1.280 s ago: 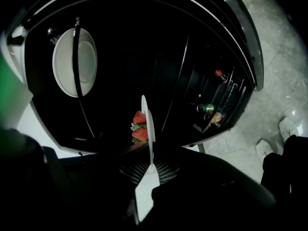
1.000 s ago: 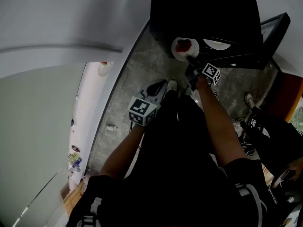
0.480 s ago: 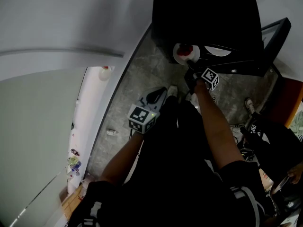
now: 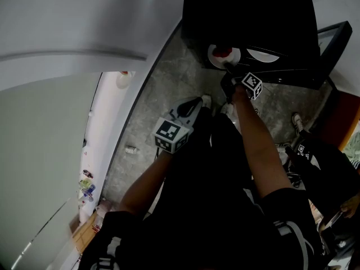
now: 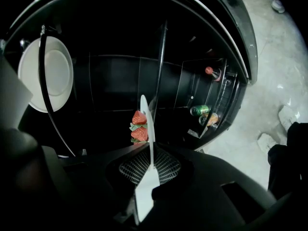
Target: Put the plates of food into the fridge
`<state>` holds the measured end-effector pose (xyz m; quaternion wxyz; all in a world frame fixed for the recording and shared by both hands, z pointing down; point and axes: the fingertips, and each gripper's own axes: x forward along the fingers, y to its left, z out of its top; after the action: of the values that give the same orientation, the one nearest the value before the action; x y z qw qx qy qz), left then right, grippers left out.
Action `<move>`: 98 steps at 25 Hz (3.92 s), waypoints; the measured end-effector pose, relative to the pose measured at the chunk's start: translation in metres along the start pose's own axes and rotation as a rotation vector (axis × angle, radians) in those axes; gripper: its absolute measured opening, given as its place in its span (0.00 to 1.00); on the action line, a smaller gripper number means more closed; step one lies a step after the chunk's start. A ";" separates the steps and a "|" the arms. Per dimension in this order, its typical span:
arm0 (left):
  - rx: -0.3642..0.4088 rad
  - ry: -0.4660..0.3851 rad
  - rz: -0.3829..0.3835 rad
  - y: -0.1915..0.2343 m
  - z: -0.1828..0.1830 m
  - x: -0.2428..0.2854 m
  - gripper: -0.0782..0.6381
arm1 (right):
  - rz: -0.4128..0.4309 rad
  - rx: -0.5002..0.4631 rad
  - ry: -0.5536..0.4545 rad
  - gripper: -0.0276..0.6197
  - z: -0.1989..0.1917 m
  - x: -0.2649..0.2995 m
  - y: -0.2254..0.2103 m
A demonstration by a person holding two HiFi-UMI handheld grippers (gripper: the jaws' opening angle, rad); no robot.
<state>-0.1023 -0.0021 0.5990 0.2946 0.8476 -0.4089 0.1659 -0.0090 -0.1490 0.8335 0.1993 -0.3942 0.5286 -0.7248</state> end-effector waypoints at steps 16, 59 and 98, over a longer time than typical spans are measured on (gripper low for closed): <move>-0.030 -0.003 0.037 -0.015 -0.025 -0.009 0.14 | 0.025 0.057 -0.007 0.09 0.001 0.018 0.003; -0.011 0.038 0.027 0.007 -0.023 -0.005 0.14 | -0.004 0.093 -0.019 0.10 0.011 0.050 0.010; 0.034 0.005 -0.041 -0.008 0.015 0.016 0.14 | 0.032 -0.277 0.071 0.11 0.008 -0.058 0.053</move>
<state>-0.0853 -0.0173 0.5930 0.2843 0.8603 -0.3879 0.1689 0.0259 -0.1315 0.7648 0.1357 -0.3835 0.6367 -0.6551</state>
